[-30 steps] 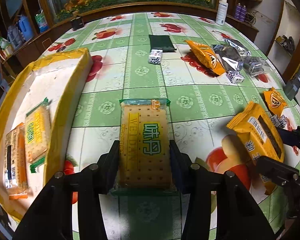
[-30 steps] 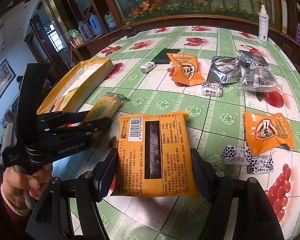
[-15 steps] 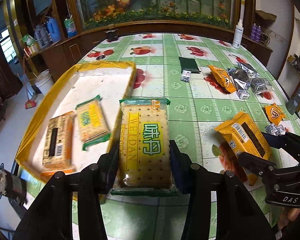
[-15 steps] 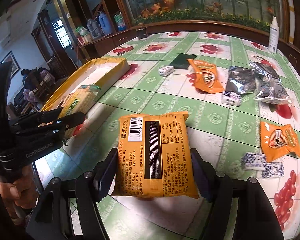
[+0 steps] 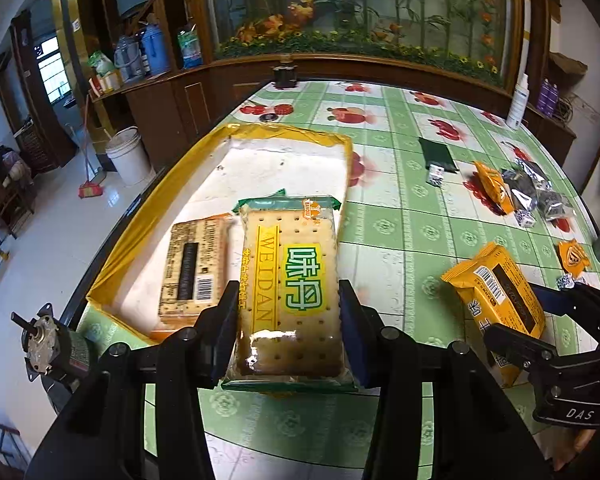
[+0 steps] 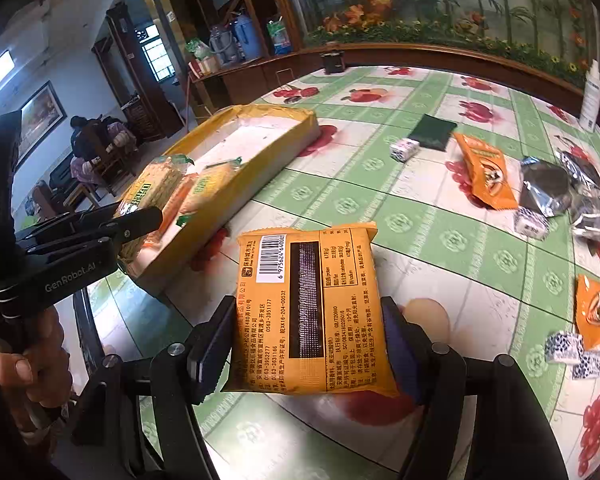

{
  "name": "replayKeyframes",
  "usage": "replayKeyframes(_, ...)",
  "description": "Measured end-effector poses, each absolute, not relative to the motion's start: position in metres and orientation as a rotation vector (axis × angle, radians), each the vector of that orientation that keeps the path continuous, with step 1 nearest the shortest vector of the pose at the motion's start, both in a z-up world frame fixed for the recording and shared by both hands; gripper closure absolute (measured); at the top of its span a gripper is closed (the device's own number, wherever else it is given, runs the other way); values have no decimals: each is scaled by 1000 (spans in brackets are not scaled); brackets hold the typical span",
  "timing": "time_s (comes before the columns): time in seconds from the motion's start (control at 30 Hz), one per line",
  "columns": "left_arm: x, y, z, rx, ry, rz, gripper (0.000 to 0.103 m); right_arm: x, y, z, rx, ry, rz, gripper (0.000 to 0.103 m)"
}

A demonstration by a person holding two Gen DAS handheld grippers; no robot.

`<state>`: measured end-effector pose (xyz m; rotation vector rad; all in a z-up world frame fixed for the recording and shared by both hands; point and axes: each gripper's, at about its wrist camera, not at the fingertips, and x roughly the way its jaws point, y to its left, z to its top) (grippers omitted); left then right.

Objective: Organize snacks
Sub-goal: 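Carry both packs into the yellow tray and open both tools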

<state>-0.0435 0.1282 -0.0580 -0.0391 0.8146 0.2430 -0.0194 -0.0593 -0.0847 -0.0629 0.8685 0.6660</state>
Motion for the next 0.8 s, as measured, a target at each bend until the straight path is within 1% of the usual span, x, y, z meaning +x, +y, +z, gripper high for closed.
replayKeyframes(0.57, -48, 189, -66, -123, 821, 337, 58, -13, 28, -67, -161, 831, 807, 32)
replayKeyframes(0.8, -37, 215, -72, -179, 845, 351, 58, 6, 61, -67, -164, 843, 845, 32)
